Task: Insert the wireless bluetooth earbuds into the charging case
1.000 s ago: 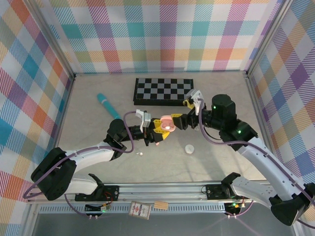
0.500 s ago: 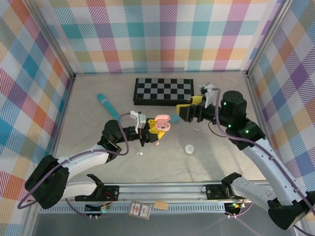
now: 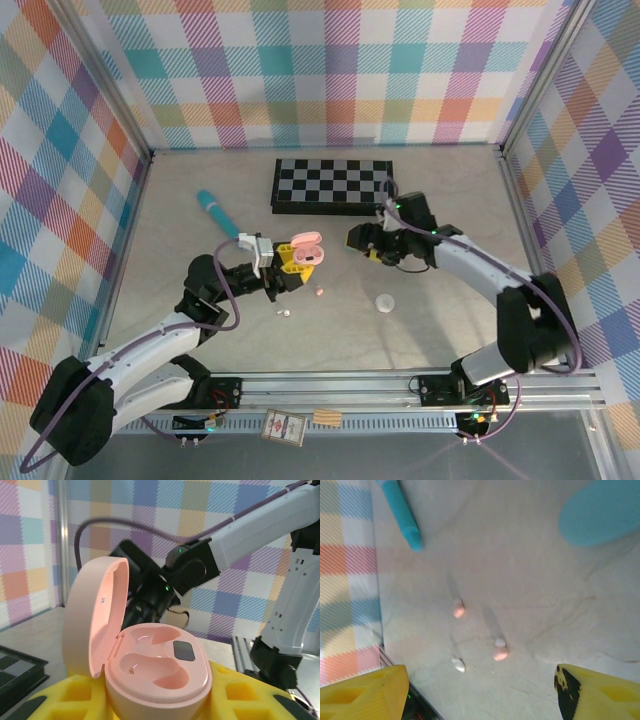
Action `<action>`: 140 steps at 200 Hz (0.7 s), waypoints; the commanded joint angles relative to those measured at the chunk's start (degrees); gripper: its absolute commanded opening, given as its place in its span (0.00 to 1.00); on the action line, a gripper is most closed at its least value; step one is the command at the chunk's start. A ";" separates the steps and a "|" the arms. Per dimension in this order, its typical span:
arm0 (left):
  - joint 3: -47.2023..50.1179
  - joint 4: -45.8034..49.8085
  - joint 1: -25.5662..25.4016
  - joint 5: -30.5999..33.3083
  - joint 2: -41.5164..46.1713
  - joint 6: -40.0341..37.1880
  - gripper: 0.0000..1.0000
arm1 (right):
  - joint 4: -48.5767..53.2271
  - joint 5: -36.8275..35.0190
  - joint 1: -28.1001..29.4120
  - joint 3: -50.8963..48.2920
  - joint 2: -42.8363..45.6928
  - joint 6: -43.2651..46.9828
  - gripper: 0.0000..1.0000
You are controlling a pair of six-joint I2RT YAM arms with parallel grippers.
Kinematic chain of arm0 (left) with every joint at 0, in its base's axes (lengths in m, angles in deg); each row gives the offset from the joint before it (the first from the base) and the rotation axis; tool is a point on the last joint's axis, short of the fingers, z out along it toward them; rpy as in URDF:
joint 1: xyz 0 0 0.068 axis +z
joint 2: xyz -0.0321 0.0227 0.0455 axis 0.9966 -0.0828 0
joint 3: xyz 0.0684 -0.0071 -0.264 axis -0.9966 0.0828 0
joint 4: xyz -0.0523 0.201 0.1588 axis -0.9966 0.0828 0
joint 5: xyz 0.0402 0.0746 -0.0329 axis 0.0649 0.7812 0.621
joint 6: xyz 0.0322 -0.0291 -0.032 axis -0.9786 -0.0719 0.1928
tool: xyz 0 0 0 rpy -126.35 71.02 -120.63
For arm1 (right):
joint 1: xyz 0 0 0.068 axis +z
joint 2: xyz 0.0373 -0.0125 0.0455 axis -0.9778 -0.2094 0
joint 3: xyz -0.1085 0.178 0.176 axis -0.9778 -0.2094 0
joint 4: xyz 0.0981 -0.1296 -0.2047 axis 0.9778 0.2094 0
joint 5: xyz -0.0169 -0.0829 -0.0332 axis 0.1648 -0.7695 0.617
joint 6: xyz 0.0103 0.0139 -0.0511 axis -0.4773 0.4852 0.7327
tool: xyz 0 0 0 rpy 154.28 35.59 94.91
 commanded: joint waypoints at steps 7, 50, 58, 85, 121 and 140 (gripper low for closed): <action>2.33 -1.17 3.87 3.01 2.62 1.29 0.33 | -1.64 1.80 5.22 3.59 -5.12 2.38 0.75; 4.07 -2.57 9.73 7.31 3.93 3.92 0.33 | 0.55 -0.11 10.31 8.11 -12.58 10.23 0.71; 4.09 -2.62 10.25 7.49 4.01 4.17 0.33 | 0.84 0.89 10.70 8.95 -14.00 11.02 0.71; 3.91 -2.79 10.82 7.35 3.87 4.36 0.33 | 2.53 2.06 12.22 12.96 -19.10 14.48 0.69; 3.76 -2.80 10.90 7.62 4.24 4.76 0.33 | 3.82 3.15 12.32 18.64 -25.91 16.98 0.67; 3.40 -1.76 10.98 7.94 4.72 4.72 0.33 | 4.20 4.63 12.28 19.65 -27.98 17.47 0.66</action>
